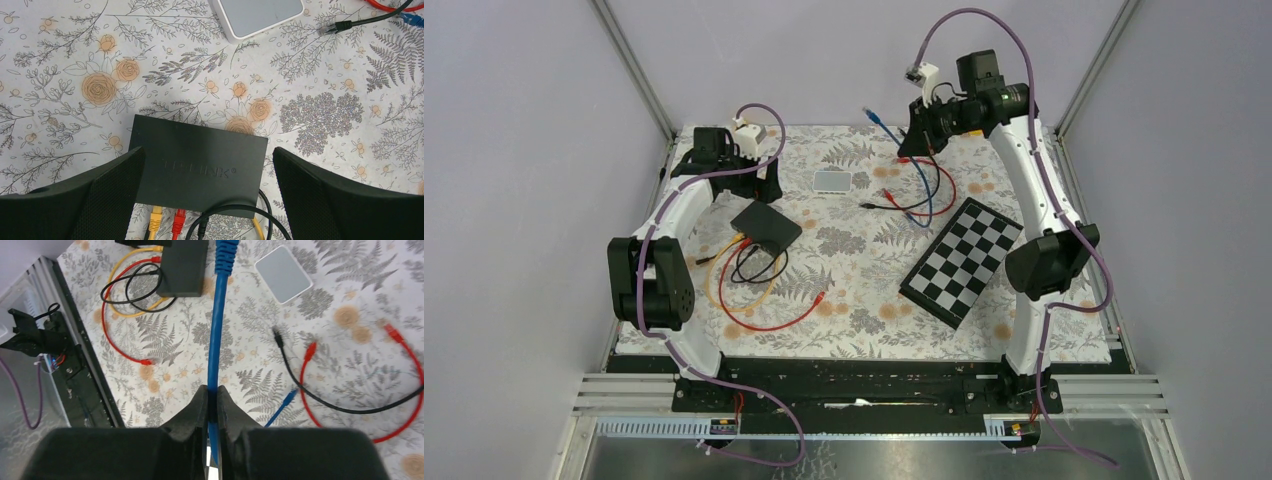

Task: Pull the plug from the switch port
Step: Place the connector at the center of the board.

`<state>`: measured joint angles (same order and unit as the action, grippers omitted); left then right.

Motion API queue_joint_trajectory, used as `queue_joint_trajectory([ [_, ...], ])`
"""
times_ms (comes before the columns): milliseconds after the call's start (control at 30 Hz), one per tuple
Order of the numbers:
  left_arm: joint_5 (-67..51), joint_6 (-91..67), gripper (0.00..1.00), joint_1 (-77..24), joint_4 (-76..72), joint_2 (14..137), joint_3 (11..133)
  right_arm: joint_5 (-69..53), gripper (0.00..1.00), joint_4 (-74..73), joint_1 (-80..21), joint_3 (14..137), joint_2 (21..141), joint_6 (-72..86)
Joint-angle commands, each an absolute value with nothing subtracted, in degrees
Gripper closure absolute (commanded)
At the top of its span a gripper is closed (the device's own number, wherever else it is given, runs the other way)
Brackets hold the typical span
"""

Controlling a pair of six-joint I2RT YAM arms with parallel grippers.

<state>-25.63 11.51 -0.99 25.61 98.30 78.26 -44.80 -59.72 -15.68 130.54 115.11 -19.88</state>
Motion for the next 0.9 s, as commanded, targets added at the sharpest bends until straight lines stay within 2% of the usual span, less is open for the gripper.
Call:
queue_joint_trajectory([
  [0,-27.4,11.0,0.01,-0.3,23.3,96.0,78.4,-41.3,1.0,-58.4,-15.5,136.3,111.1,-21.8],
  [500,-27.9,10.8,0.01,0.0,23.3,96.4,78.4,-32.3,1.0,-54.5,-15.6,139.5,108.1,-22.9],
  [867,-28.2,10.6,0.01,0.0,23.3,96.7,78.5,-20.2,1.0,-53.0,-15.6,139.7,116.8,-35.2],
])
